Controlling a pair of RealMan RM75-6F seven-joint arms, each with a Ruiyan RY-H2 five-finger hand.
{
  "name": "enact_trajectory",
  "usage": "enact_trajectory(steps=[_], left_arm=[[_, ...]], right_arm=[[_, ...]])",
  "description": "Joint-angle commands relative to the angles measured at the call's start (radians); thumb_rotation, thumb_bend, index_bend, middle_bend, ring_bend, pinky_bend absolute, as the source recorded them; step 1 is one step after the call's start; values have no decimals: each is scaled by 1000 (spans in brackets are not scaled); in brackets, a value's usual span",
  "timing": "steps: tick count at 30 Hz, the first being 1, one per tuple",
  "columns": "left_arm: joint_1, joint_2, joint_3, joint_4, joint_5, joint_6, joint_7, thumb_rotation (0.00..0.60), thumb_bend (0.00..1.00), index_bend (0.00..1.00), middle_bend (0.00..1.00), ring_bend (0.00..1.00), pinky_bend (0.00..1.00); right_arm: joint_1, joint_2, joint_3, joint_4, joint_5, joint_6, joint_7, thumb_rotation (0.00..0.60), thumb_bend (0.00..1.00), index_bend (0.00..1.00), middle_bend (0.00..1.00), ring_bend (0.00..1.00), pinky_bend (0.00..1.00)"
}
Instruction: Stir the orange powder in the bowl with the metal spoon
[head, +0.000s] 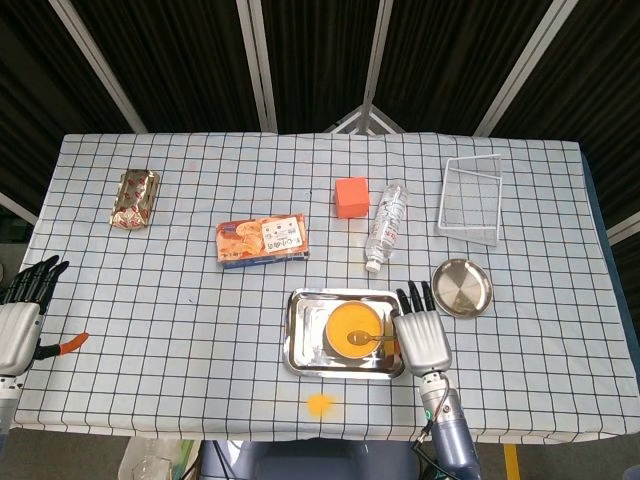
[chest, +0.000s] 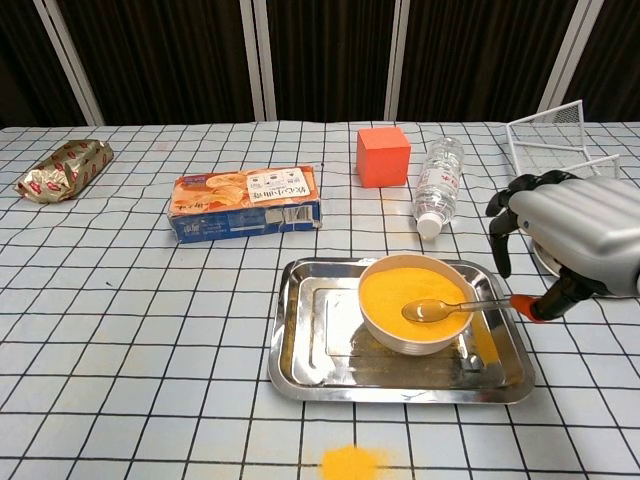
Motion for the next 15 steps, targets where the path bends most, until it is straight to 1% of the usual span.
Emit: enact_trajectory(steps=[1,15], left_arm=[[0,0,0,0,0,0,0,600,21,0,0,0,0],[0,0,0,-1,-1,0,0,600,22,0,0,0,0]], right_arm=[[5,-3,-4,6,7,8,2,600,362,556,187,0,0],[23,-10,-32,33,14,31,38,600,361,558,189,0,0]])
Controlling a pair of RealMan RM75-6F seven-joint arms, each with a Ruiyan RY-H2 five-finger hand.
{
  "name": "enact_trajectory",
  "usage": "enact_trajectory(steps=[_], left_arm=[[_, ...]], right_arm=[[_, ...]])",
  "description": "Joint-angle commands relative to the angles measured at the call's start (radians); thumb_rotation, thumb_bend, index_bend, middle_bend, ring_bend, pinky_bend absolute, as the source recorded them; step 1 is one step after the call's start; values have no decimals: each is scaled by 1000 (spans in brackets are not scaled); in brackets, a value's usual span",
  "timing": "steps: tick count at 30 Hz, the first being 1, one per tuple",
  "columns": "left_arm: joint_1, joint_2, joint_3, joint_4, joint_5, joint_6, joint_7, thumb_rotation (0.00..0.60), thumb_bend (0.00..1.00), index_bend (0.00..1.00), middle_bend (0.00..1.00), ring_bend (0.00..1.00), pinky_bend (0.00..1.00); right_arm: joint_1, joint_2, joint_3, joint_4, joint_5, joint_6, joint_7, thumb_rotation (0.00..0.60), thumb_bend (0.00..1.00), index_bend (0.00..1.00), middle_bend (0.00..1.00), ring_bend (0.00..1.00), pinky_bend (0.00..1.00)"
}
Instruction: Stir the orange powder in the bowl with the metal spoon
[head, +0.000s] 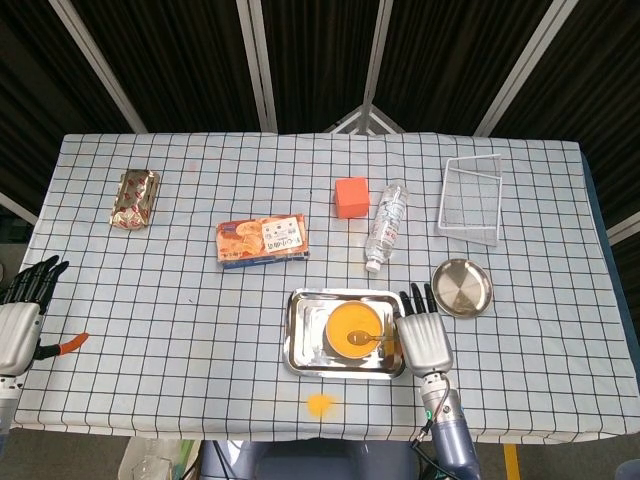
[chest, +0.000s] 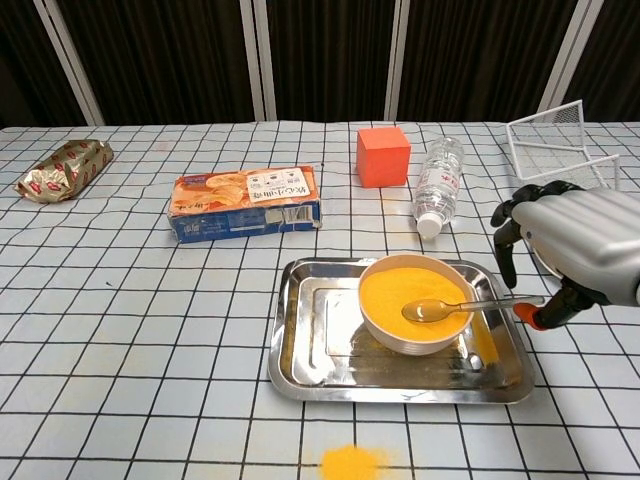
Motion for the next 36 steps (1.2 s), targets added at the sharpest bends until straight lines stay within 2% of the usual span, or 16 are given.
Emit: enact_trajectory(steps=[1,36], left_arm=[[0,0,0,0,0,0,0,600,22,0,0,0,0],[0,1,0,-1,-1,-1,-1,600,22,0,0,0,0]], right_arm=[[2,-1,-2,1,0,3,3,600,362,558,189,0,0],[28,-12,-18,36,49,11,40,600,362,559,189,0,0]])
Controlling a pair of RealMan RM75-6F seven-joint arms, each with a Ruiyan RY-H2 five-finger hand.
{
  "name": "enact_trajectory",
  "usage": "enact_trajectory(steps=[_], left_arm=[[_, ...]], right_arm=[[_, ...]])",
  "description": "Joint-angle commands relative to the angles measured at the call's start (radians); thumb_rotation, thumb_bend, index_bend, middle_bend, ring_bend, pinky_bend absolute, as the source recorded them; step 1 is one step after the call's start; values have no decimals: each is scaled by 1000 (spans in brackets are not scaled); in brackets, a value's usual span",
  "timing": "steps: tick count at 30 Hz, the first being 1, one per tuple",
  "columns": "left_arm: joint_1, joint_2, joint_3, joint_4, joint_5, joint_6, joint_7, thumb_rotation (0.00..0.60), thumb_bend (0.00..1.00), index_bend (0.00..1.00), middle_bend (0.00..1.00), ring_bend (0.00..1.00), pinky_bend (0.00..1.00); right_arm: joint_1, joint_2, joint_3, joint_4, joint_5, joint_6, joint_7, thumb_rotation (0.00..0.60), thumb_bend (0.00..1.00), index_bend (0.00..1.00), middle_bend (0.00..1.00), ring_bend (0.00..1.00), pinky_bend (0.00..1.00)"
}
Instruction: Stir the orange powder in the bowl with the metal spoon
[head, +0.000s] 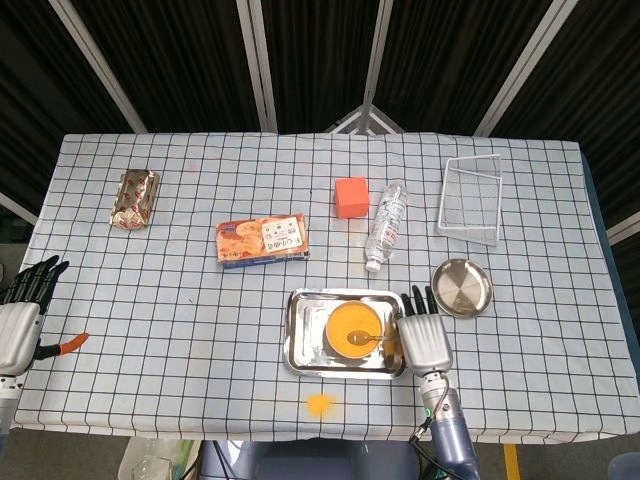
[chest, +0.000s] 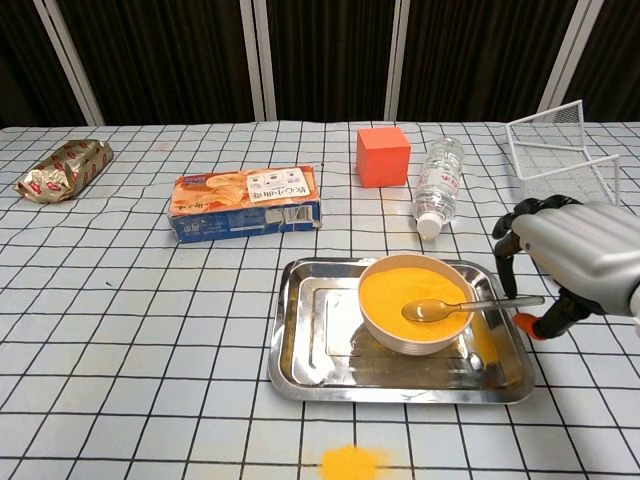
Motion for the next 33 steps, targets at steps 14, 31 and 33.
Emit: enact_trajectory(steps=[14,31,33], left_arm=[[0,0,0,-1,0,0,0,600,22,0,0,0,0],[0,0,-1,0,0,0,-1,600,22,0,0,0,0],[0,0,-1,0,0,1,-1,600,21,0,0,0,0]], right_arm=[[8,1,-4,-2,9,10,7,600,473,558,189,0,0],[13,-1,-10,-2,19,22,10,600,502,559,189,0,0],[14,0,-11,-4,20,24,10,600,526,570,189,0,0]])
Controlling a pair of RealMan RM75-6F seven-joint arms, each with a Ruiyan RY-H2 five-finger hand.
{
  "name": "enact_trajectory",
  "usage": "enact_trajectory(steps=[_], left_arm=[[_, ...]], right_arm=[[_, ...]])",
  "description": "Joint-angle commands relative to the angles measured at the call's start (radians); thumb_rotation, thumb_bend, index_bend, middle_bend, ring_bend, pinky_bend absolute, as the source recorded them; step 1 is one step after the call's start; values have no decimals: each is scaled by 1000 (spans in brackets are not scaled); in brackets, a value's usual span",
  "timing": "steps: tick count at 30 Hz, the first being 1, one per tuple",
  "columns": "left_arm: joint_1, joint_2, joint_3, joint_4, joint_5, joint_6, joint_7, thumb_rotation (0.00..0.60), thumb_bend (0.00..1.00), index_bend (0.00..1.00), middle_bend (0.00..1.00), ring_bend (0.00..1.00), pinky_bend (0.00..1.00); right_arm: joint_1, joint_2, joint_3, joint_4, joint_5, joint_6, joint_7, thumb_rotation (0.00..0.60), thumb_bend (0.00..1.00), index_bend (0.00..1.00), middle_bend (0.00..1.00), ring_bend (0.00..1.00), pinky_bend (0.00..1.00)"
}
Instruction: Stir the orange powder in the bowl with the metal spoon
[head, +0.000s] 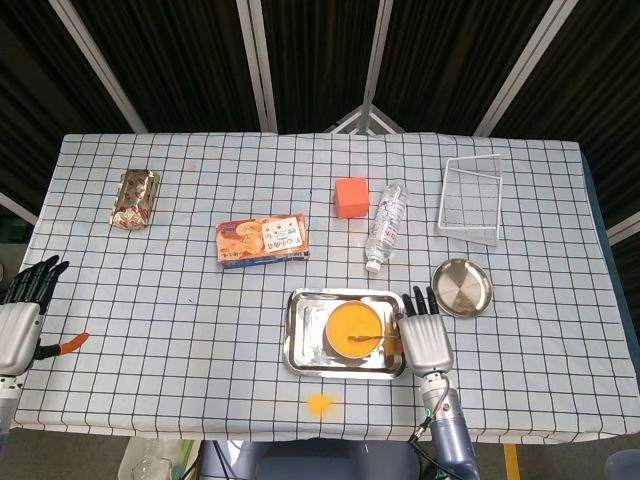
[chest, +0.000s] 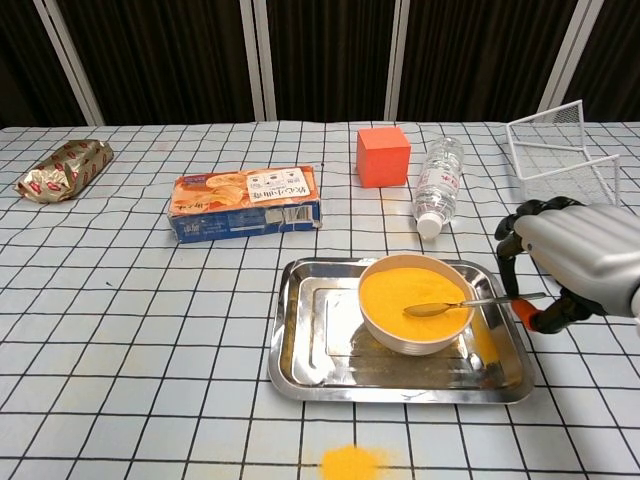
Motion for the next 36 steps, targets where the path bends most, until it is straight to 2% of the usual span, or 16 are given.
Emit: enact_trajectory(steps=[1,4,8,22,28,36], left_arm=[[0,0,0,0,0,0,0,600,22,0,0,0,0],[0,0,0,0,0,0,0,600,22,0,0,0,0],[0,0,0,0,0,0,0,600,22,0,0,0,0],[0,1,0,-1,0,-1,-1,600,21,0,0,0,0],[1,0,0,-1,1,2,0,600,22,0,0,0,0],[1,0,-1,0,1,2,-4,600,22,0,0,0,0]], right_arm=[[0,1,0,-2,1,1,0,600,555,581,189,0,0],[1,1,0,-4,2,2,5,600,663,615,189,0,0],[2,2,-1,-6,2,1,11,600,734,657,196,0,0],[1,-4,-16,2,-43,-1,68,600,780,727,258,0,0],[11,-25,-38,79,-187,10,133,600,780,730,267,0,0],[32,-57,-97,351,-452,66,180,600,780,735,268,0,0]])
